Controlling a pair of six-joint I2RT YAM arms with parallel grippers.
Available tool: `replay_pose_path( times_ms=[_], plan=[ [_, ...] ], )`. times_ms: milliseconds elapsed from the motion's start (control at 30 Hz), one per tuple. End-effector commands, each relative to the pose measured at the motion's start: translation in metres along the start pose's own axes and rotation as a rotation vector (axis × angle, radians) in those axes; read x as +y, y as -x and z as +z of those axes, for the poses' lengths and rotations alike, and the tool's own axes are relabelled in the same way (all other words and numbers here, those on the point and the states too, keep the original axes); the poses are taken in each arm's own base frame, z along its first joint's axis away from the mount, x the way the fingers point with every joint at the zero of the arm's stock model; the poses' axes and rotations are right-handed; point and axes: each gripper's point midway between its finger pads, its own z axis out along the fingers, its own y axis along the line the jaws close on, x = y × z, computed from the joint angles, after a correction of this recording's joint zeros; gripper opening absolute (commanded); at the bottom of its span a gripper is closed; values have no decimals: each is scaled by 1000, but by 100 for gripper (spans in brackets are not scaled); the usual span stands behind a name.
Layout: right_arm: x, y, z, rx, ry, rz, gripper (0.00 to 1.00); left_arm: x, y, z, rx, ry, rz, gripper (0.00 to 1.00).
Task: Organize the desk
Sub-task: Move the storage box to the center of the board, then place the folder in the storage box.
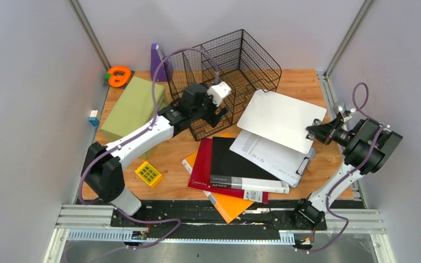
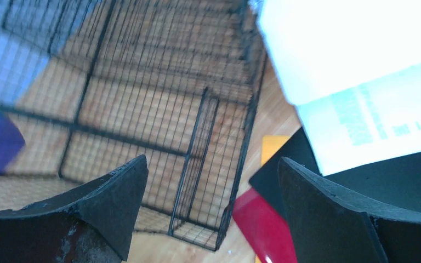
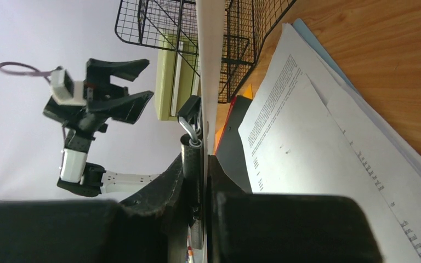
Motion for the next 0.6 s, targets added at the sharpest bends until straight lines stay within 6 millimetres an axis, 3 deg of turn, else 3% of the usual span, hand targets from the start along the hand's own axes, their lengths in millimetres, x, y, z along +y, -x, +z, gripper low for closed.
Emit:
replay_pose_path(
  times_ms=[0,133,267,367,467,567],
  plan=[
    [48,53,4,-213,184,-96,0,-34,24,6,22,-22,333,96],
    [46,54,5,-164,152,-104,0,-79,42,20,7,-55,515,96],
    [40,57,5,-113,112,-110,0,-106,51,35,10,-75,608,97],
    [33,57,5,-50,64,-94,0,-123,50,49,21,-93,661,97],
    [13,56,2,-23,-139,-174,0,-134,58,57,11,-80,710,98],
    [24,59,6,-39,-99,-188,0,-138,56,67,18,-73,719,99]
  ],
)
